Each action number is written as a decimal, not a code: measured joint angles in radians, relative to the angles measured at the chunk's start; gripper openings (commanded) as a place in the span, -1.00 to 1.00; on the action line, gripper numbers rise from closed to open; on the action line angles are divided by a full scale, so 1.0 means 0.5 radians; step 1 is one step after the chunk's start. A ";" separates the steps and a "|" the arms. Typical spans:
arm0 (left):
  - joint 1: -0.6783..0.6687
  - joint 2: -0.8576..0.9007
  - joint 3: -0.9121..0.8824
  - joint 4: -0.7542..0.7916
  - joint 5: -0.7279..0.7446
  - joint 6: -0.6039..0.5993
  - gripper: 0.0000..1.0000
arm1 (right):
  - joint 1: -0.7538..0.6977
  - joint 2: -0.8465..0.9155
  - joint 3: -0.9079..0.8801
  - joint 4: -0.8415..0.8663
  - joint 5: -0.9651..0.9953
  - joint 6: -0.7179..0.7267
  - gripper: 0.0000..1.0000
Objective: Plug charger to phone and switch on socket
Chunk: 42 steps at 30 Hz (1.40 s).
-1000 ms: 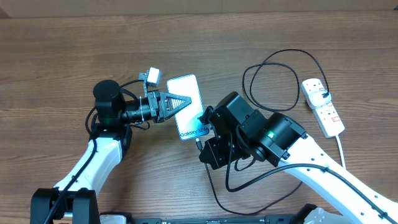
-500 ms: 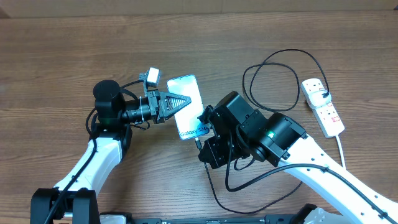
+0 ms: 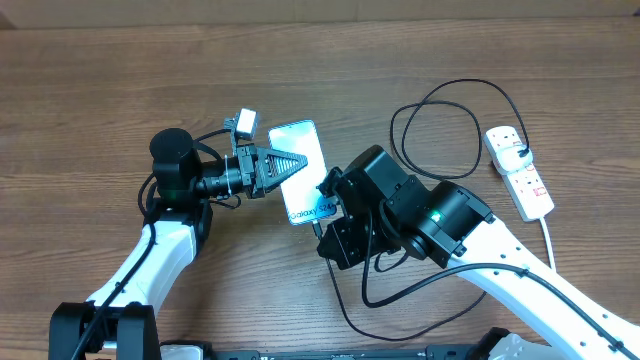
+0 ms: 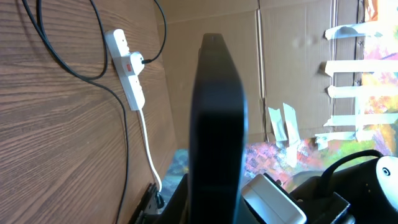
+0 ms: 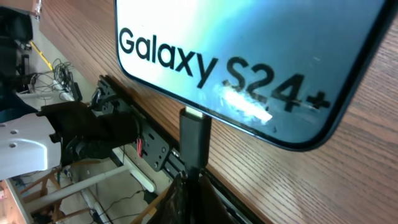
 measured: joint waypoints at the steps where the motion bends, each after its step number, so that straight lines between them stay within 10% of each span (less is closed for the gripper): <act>1: 0.000 0.000 0.000 0.000 0.000 0.000 -0.91 | 0.000 0.000 0.000 0.004 0.000 0.000 -0.92; 20: -0.001 0.000 0.012 0.001 -0.024 0.063 -0.92 | 0.016 0.000 0.000 0.111 0.201 0.001 -0.79; 31: -0.013 0.000 0.011 -0.027 -0.040 0.230 -0.92 | 0.007 0.000 0.012 -0.105 0.267 -0.003 -0.06; 42: -0.013 0.000 0.011 -0.072 -0.095 0.266 -0.91 | -0.018 -0.142 0.441 -0.761 0.412 -0.002 0.22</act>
